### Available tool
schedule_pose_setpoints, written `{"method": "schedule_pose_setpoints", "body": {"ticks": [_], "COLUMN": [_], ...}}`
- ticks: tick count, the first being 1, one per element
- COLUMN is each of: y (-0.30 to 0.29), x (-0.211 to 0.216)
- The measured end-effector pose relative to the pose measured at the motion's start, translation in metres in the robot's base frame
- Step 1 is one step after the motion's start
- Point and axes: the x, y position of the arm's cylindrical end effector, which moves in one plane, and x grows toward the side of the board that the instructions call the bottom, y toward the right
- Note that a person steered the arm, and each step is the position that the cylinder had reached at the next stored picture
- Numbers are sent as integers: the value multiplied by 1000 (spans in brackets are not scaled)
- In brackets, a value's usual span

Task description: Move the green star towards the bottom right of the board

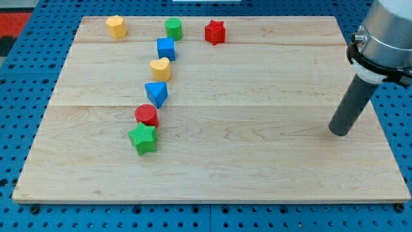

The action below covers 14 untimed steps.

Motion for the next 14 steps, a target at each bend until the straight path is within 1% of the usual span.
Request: {"method": "schedule_pose_setpoints", "body": {"ticks": [1, 2, 4, 5, 6, 7, 8, 9, 10, 11, 12, 13, 14], "y": [-14, -102, -210, -322, -355, -344, -273, -217, -216, -181, -122, -89, -85], "x": [14, 25, 91, 90, 47, 16, 3, -8, -32, -36, -20, -18, -18]}}
